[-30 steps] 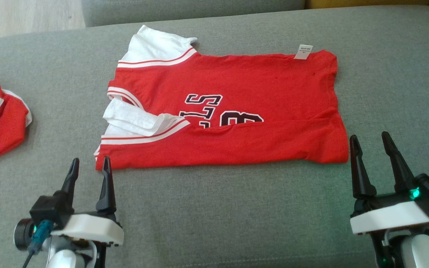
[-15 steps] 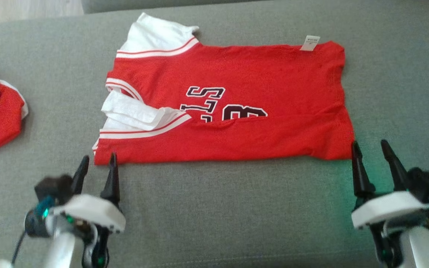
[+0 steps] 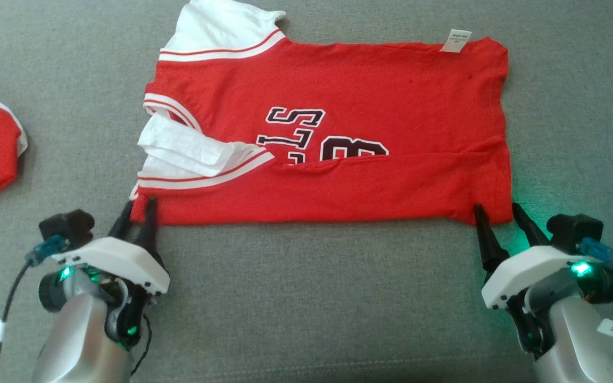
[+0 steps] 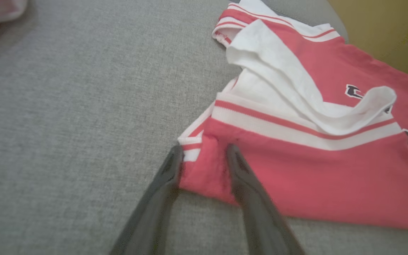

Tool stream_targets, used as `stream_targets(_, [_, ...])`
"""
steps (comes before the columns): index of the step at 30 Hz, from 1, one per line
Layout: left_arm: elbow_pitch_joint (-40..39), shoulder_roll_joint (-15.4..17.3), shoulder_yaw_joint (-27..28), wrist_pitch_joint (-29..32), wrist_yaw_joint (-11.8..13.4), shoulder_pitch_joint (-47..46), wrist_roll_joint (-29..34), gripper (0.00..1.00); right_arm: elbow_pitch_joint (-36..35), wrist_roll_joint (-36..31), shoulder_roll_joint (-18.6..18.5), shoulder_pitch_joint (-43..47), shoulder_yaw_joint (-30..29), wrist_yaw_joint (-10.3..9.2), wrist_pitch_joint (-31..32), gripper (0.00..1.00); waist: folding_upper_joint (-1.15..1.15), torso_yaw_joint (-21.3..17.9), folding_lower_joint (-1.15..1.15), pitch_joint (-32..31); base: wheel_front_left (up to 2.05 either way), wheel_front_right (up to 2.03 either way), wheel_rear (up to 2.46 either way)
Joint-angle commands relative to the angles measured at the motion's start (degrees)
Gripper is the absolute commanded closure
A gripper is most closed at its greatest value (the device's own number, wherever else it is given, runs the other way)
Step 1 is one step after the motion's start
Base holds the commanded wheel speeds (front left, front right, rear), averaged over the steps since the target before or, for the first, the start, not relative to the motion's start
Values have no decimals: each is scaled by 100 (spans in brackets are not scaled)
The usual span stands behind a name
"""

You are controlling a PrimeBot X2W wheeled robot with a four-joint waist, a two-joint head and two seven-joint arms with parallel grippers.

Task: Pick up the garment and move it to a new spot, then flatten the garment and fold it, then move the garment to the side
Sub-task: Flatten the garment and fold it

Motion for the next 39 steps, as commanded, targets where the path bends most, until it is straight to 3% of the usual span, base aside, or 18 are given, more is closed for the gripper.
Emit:
stream_targets(1, [35, 32, 146, 68, -81, -120, -122, 100, -94, 74, 8, -158, 184, 43, 58, 5, 0, -1, 0, 5, 0, 0, 0])
stream_targets(2, [77, 39, 124, 62, -110, -137, -141, 100, -74, 129, 10, -164, 212, 43, 99, 66, 0, -2, 0, 7, 0, 0, 0])
stream_targets(3, [110, 49, 98, 45, -132, -145, -143, 100, -65, 177, 4, -170, 232, 43, 126, 100, 0, -3, 0, 6, 0, 0, 0])
stream_targets(9, [-29, 120, -98, -322, -169, -71, 39, 100, -138, 328, -86, -162, 238, 43, 106, 100, 0, 13, 0, -62, 0, 0, 0])
stream_targets(17, [-635, 143, -165, -577, 68, 349, 202, 100, -366, 428, -207, 41, 76, 43, 173, 100, 0, 86, 0, -239, 0, 0, 0])
stream_targets(35, [-2270, 73, -244, 211, 536, 2272, -123, 100, -1106, 463, -398, 1297, -449, 43, 788, 100, 0, 137, 0, -792, 0, 0, 0])
stream_targets(36, [-2296, 68, -259, 242, 557, 2312, -122, 100, -1119, 465, -393, 1311, -456, 43, 803, 89, 0, 137, 0, -794, 0, 0, 0])
stream_targets(37, [-2305, 56, -268, 266, 594, 2336, -119, 88, -1124, 461, -396, 1319, -468, 43, 814, 33, 0, 136, 0, -794, 0, 0, 0])
stream_targets(38, [-2307, 47, -278, 277, 637, 2341, -101, 10, -1140, 464, -389, 1317, -492, 43, 790, 0, 0, 136, 0, -792, 0, 0, 0])
stream_targets(39, [-2330, 41, -272, 227, 675, 2328, -72, 0, -1150, 469, -379, 1314, -507, 43, 785, 0, 0, 134, 0, -789, 0, 0, 0])
